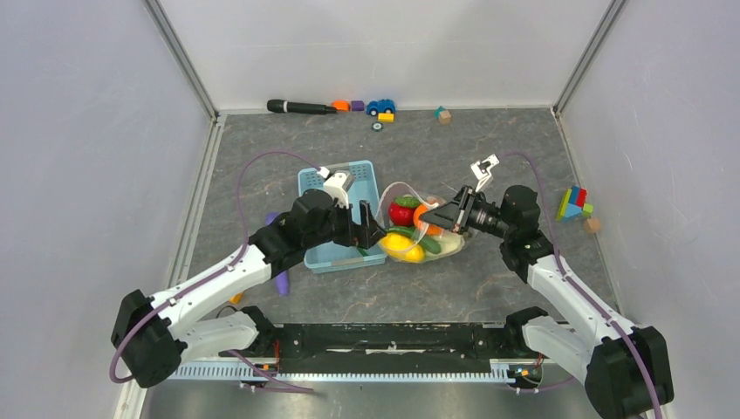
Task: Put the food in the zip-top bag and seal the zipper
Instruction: Adjust the zipper food storage bag at the center of the board.
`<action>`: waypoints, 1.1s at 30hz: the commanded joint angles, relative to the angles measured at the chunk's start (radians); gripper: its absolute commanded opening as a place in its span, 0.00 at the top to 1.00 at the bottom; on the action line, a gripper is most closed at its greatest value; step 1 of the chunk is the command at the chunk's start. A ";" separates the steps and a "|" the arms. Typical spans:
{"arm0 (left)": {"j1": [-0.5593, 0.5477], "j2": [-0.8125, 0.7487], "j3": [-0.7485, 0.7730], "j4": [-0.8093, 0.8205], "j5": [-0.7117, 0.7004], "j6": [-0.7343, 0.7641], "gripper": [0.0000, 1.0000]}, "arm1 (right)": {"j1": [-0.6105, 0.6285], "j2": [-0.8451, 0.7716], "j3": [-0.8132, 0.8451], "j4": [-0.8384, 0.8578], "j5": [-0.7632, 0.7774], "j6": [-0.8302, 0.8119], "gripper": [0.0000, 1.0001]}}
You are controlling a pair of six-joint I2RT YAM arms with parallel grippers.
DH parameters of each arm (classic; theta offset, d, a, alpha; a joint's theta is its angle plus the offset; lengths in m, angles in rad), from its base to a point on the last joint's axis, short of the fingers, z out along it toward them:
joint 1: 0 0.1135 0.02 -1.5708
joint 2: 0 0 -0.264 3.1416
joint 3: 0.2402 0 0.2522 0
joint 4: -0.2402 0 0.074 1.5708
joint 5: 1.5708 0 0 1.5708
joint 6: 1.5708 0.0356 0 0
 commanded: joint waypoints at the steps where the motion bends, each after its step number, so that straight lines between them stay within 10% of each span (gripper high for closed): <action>1: 0.008 0.021 0.015 0.083 0.125 0.046 0.03 | -0.011 -0.009 0.023 -0.014 -0.027 -0.040 1.00; 13: 0.008 0.193 0.109 0.122 0.064 0.086 0.33 | -0.026 -0.022 0.072 -0.093 -0.091 -0.080 1.00; 20: 0.000 0.237 0.213 0.036 0.011 0.082 0.96 | -0.123 -0.041 0.090 -0.153 -0.133 -0.094 1.00; 27: -0.133 0.297 0.417 -0.104 -0.046 0.138 0.98 | -0.241 -0.010 0.224 -0.515 -0.102 -0.395 1.00; 33: -0.163 0.392 0.591 -0.230 -0.106 0.176 0.98 | -0.298 0.001 0.480 -0.965 0.250 -0.709 1.00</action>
